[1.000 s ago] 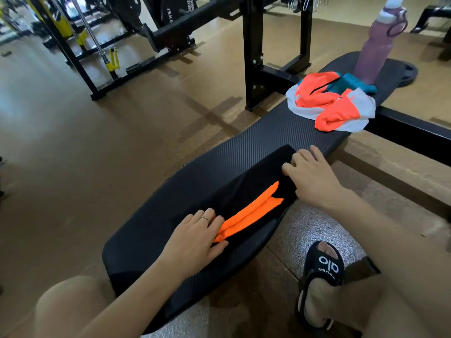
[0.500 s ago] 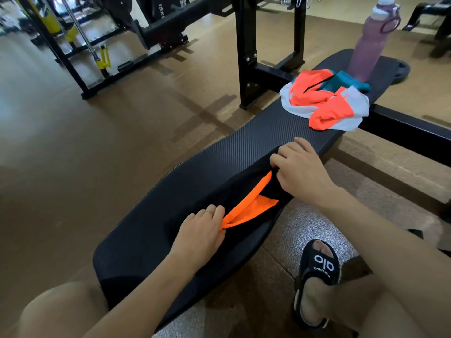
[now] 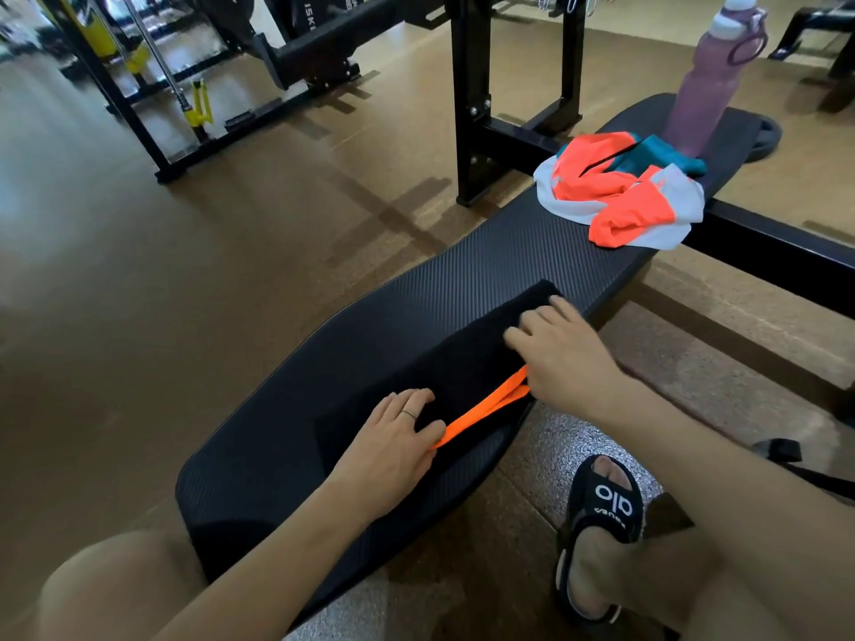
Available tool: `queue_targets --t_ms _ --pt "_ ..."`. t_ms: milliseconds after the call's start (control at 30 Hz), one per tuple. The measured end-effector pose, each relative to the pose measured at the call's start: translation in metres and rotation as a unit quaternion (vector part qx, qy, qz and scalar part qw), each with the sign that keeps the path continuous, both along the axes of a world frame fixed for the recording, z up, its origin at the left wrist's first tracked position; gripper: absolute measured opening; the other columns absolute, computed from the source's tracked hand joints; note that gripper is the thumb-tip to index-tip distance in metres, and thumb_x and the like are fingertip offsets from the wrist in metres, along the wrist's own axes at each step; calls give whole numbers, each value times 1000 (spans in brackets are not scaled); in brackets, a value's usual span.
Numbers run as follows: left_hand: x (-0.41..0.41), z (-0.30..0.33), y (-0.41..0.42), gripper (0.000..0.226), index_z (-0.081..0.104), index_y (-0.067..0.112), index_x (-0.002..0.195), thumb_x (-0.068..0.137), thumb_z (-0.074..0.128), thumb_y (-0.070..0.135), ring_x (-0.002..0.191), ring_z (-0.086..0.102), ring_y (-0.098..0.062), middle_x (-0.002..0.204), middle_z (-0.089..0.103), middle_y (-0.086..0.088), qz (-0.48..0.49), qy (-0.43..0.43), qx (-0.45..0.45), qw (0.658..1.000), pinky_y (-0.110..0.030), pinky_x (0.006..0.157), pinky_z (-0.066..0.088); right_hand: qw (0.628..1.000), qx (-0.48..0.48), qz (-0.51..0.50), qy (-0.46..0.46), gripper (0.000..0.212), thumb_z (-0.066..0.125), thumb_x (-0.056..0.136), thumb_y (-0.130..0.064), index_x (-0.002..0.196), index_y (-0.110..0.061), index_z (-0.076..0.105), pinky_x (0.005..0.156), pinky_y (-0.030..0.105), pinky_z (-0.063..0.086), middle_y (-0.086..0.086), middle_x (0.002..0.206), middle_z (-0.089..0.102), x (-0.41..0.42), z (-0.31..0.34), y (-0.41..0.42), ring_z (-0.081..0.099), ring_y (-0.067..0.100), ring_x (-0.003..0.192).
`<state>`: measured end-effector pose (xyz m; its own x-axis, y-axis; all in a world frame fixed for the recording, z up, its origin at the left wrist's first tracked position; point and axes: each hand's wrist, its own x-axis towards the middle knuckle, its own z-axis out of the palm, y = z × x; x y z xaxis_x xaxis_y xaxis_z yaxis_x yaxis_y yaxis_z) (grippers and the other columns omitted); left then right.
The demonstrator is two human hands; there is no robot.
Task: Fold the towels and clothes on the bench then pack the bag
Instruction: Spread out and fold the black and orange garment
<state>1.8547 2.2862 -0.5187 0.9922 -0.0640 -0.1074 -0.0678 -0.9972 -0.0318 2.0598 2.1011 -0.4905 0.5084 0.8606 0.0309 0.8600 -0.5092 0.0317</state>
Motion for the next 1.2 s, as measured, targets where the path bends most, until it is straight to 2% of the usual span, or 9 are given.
queue_targets --t_ms 100,200,500,667,767,900,1033,1133,1200 --pt "-5 -12 -5 11 51 23 111 103 49 31 149 30 -35 157 35 -19 16 -11 12 1000 -52 121 27 991 82 76 73 54 39 96 -38 148 -26 42 121 46 24 2 149 48 -19 -15 23 40 22 141" --pt "-9 -19 -10 12 49 23 105 106 41 31 155 15 -30 164 23 -17 37 -32 14 999 -52 123 22 994 22 81 75 61 18 102 -51 159 -29 17 125 46 12 3 166 16 -25 -41 33 11 21 154" --pt "-12 -2 -14 28 45 25 111 107 26 45 155 -14 -13 168 -10 -1 67 63 -66 994 -47 126 2 994 -3 -105 23 64 12 100 -47 155 -22 33 122 50 15 8 161 32 43 -57 5 23 30 151" --pt "-18 25 -1 36 51 29 135 102 45 44 148 19 -5 159 24 14 194 -77 -252 945 -32 122 20 993 95 -18 70 61 24 99 -40 152 -15 41 122 46 23 10 159 36 -5 -34 44 28 27 149" --pt "-28 22 8 46 45 24 137 96 63 32 133 34 -19 146 35 1 376 -198 -269 864 -40 111 34 981 87 62 160 63 15 102 -45 160 -21 20 125 39 9 1 167 15 -40 -40 58 7 17 154" --pt "-36 19 11 75 28 18 147 90 73 36 132 33 -32 149 27 -12 611 -106 -416 665 -48 111 36 986 21 75 145 61 15 105 -48 161 -25 4 125 37 -7 1 168 -5 -51 -59 57 -11 16 154" --pt "-43 19 8 87 27 15 145 82 83 35 118 51 -24 137 43 -9 642 -86 -515 561 -42 98 49 989 20 83 121 62 13 105 -50 160 -25 3 126 40 -2 1 167 -6 -51 -66 52 -12 16 153" --pt "-40 22 12 89 46 6 132 64 93 38 99 71 -31 116 69 -14 652 -56 -596 466 -44 77 60 988 26 85 123 62 10 104 -51 160 -25 4 126 42 1 1 167 -4 -52 -68 52 -11 16 153" --pt "-36 30 12 59 62 0 122 75 87 25 89 75 -34 102 76 -18 636 -60 -634 437 -42 71 60 988 30 83 127 62 11 104 -50 160 -25 4 126 40 -1 1 167 -4 -51 -68 52 -11 15 153"
